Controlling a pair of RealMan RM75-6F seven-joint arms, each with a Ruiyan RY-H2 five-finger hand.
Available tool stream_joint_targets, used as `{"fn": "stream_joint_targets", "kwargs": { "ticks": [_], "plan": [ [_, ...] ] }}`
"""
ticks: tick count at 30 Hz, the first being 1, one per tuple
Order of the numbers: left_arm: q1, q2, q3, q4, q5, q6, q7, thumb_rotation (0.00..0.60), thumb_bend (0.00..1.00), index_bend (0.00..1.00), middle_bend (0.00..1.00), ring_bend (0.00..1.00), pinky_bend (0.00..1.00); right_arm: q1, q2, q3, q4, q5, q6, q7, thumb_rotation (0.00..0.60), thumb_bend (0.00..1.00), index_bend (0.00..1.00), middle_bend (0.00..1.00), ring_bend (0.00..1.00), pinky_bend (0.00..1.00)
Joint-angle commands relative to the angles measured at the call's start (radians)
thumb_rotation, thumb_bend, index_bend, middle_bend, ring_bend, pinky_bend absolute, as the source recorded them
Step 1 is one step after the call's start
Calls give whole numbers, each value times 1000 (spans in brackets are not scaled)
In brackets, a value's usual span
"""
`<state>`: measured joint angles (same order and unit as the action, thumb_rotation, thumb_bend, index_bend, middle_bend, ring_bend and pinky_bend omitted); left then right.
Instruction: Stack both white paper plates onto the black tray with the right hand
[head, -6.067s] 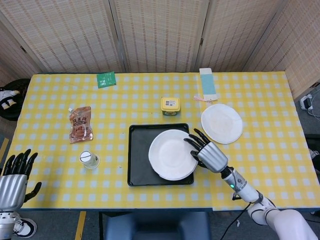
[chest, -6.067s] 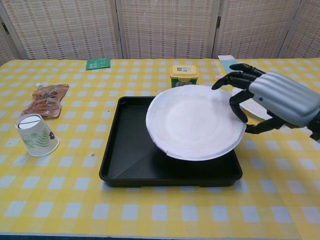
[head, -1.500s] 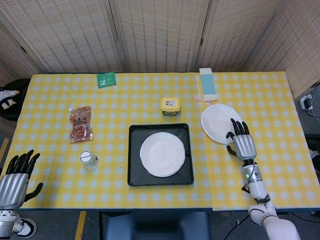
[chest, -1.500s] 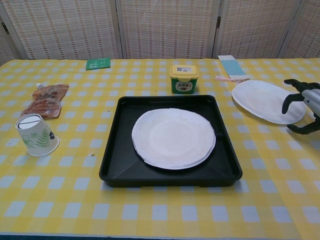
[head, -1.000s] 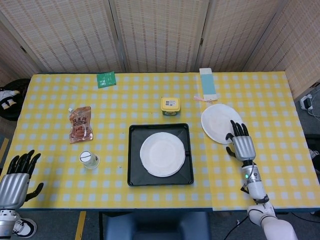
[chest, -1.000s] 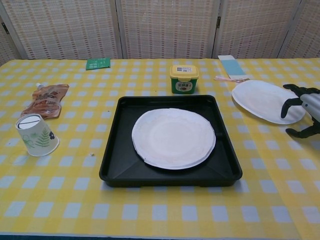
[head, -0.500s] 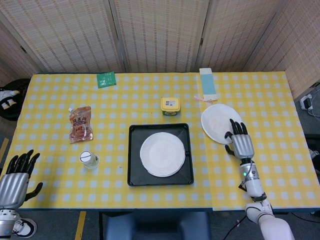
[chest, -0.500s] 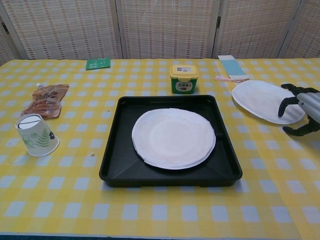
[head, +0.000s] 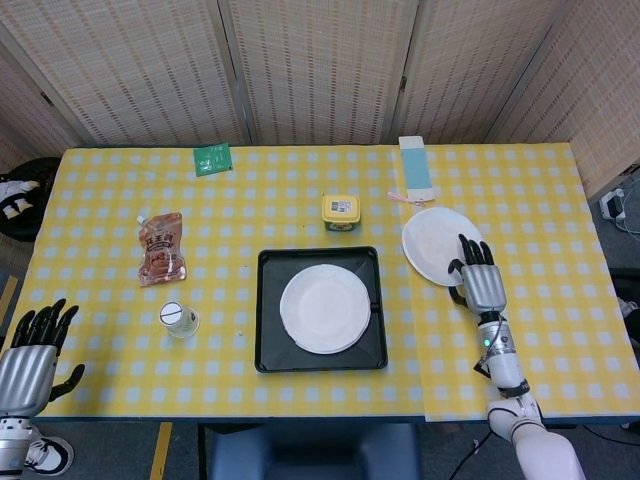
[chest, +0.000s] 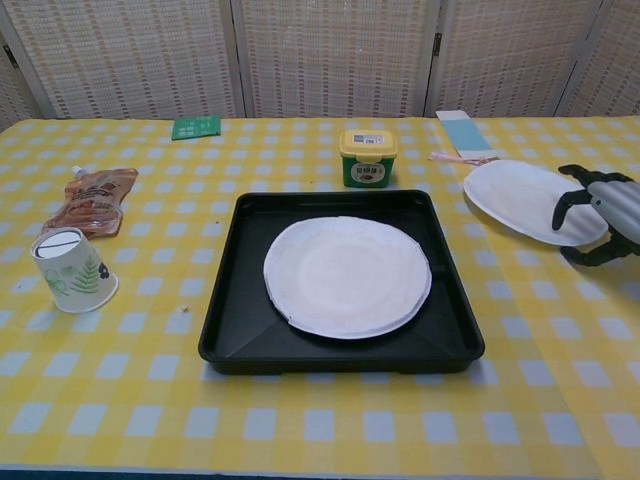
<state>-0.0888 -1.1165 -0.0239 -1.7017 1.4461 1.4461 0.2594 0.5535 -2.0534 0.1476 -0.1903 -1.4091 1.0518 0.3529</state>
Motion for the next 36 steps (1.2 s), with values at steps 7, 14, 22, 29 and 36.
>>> {"fn": "stream_joint_targets", "kwargs": {
  "ticks": [7,14,22,29,36],
  "plan": [
    [1,-4,-2,2,-4,4,6,600,345,0,0,0,0,5,-7,2,8,1,1,2,600,454,539,54,28,0],
    [5,-4,-3,1,-2,15,9,600,345,0,0,0,0,6,-8,4,7,0,25,23,600,463,617,112,66,0],
    [9,-3,-3,0,3,25,8,600,345,0,0,0,0,4,-2,7,0,-4,88,55,600,466,659,149,91,0],
    [10,-3,-1,-2,7,26,8,600,345,0,0,0,0,-10,25,22,-35,-5,245,97,600,466,672,160,100,0],
    [9,-4,5,-9,18,24,11,600,346,0,0,0,0,-35,71,25,-98,-20,396,118,600,466,674,163,101,0]
  ]
}}
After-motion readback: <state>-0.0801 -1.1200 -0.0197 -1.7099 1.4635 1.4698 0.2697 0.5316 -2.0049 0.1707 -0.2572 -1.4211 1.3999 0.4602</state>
